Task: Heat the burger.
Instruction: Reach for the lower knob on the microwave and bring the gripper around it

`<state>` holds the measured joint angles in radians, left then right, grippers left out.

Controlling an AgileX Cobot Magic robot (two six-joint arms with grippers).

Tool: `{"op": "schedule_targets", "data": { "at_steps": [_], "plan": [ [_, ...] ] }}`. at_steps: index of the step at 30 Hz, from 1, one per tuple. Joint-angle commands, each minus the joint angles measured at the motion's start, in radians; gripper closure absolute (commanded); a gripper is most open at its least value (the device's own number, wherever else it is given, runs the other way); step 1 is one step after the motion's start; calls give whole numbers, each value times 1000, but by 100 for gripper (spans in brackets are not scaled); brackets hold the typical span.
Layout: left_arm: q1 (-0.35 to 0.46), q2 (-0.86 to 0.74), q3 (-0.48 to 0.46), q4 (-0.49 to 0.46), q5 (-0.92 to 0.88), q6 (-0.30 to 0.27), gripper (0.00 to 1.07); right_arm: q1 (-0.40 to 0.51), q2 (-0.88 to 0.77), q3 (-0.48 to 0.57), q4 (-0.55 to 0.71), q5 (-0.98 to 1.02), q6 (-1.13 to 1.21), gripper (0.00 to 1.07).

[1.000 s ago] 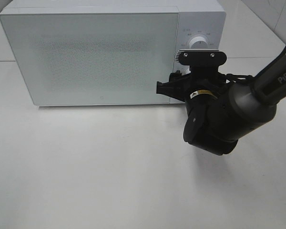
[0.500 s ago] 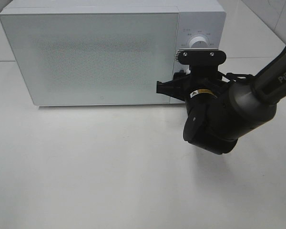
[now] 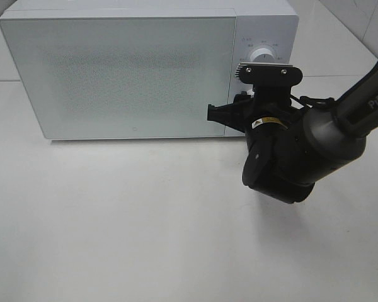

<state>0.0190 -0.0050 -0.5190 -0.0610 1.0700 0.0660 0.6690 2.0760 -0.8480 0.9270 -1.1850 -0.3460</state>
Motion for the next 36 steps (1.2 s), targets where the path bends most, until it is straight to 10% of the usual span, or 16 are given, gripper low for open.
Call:
{"op": "schedule_targets", "data": {
  "at_steps": [1, 36],
  "plan": [
    [2, -13, 3, -5, -1, -1, 6, -16, -12, -15, 0, -202, 15, 107],
    [2, -13, 3, -5, -1, -1, 6, -16, -12, -15, -266, -212, 643, 107]
  ]
}}
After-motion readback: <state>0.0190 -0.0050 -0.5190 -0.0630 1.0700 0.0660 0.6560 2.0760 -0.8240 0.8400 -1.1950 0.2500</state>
